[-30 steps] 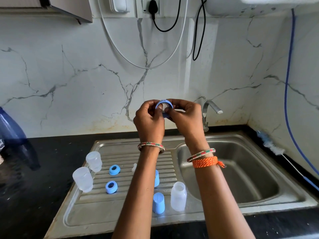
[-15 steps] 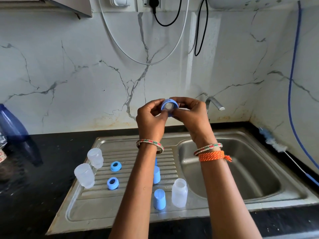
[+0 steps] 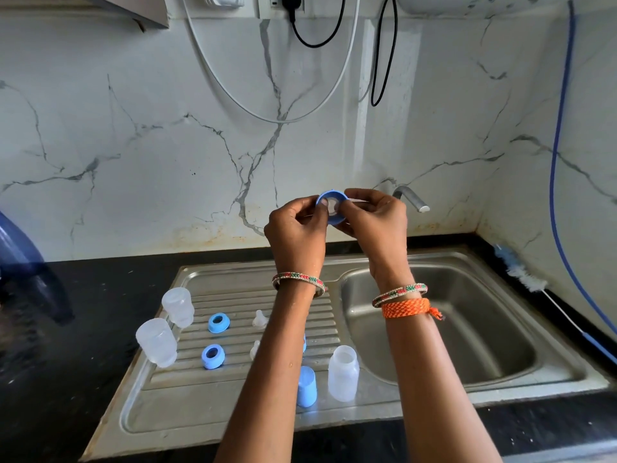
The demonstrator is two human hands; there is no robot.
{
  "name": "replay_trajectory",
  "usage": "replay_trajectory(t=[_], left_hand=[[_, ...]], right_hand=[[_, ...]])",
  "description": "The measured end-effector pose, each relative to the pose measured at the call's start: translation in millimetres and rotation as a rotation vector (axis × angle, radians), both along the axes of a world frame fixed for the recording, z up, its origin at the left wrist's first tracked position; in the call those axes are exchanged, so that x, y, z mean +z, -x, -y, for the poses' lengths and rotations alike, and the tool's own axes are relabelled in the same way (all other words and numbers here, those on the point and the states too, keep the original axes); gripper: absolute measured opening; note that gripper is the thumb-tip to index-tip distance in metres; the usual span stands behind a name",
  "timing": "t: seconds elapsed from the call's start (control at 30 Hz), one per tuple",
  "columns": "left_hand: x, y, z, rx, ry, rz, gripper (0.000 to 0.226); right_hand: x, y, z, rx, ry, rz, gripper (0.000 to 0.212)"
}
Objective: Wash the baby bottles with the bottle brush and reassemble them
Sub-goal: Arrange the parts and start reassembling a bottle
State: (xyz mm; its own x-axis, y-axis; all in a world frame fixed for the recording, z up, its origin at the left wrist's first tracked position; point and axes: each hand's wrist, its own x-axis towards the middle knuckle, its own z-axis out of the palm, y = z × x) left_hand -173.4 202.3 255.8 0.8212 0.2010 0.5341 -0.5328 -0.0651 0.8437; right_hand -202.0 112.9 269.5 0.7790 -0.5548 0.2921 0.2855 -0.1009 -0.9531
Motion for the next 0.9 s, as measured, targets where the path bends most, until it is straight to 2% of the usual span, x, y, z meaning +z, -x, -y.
replay_trajectory(t=[0.1, 0.23, 0.33, 0.43, 0.63, 0.7, 0.8, 0.9], left_hand=[[-1, -6, 0, -0.027, -0.006, -0.051, 0.012], [-3, -8, 6, -0.078, 0.029, -0.131, 0.013], [-3, -2, 9, -0.026, 0.033, -0.088, 0.008], [-5, -7, 7, -0.019, 0.002, -0.064, 0.008], [-10, -4, 8, -0.022, 0.019, 0.003, 0.008], [-11, -9, 4, -0.090, 0.038, -0.038, 0.007], [-10, -17, -12, -0.341, 0.063, -0.157, 0.011], [-16, -22, -24, -0.541, 0.184, -0.303, 0.022]], right_hand=[[1, 0, -5, -0.084, 0.121, 0.028, 0.010], [-2, -7, -10, -0.108, 0.038, -0.004, 0.004], [-5, -10, -6, 0.024, -0.101, -0.014, 0.010], [-7, -6, -2, 0.173, -0.156, -0.013, 0.004], [-6, -9, -4, 0.092, 0.008, -0.061, 0.011], [-5, -9, -5, 0.078, 0.009, -0.057, 0.010], [-7, -7, 0, 0.102, -0.145, -0.064, 0.006], [-10, -6, 1, 0.193, -0.248, -0.100, 0.006]])
